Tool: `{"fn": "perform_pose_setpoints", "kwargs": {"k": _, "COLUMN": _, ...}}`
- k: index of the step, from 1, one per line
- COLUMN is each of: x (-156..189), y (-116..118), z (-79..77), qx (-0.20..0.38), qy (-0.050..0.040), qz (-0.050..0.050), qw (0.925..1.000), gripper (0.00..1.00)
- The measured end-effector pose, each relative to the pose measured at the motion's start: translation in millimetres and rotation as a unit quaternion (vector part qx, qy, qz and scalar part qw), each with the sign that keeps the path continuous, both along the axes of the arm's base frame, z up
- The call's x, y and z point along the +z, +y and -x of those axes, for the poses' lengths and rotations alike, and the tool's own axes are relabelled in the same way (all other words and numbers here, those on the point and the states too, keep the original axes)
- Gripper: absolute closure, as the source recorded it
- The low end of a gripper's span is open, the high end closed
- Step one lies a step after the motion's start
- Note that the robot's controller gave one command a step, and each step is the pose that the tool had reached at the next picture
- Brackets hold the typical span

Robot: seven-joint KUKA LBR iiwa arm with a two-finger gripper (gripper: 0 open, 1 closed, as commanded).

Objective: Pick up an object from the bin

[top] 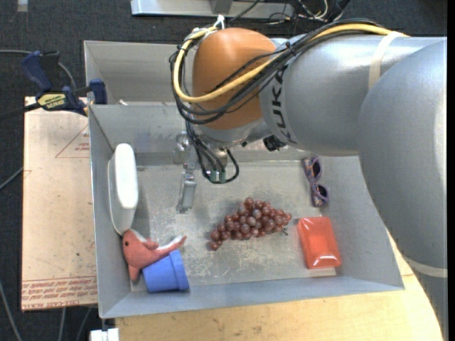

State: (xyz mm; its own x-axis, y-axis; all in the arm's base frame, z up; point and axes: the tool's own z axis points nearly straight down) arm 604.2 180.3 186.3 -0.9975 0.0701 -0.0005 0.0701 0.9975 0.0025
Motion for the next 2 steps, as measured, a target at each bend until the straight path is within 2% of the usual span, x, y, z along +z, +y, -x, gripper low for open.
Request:
{"fn": "perform_pose_setpoints", "kwargs": {"k": 1, "x": -23, "y": -26, "z": 5.1, "qx": 0.075, "qy": -0.0018, "qz": 0.0, "qw": 0.9972, "gripper": 0.0}}
{"fn": "perform_pose_setpoints", "kwargs": {"k": 2, "x": -57, "y": -59, "z": 8.1, "qx": 0.132, "qy": -0.0019, "qz": 0.0, "qw": 0.9913, "gripper": 0.0}}
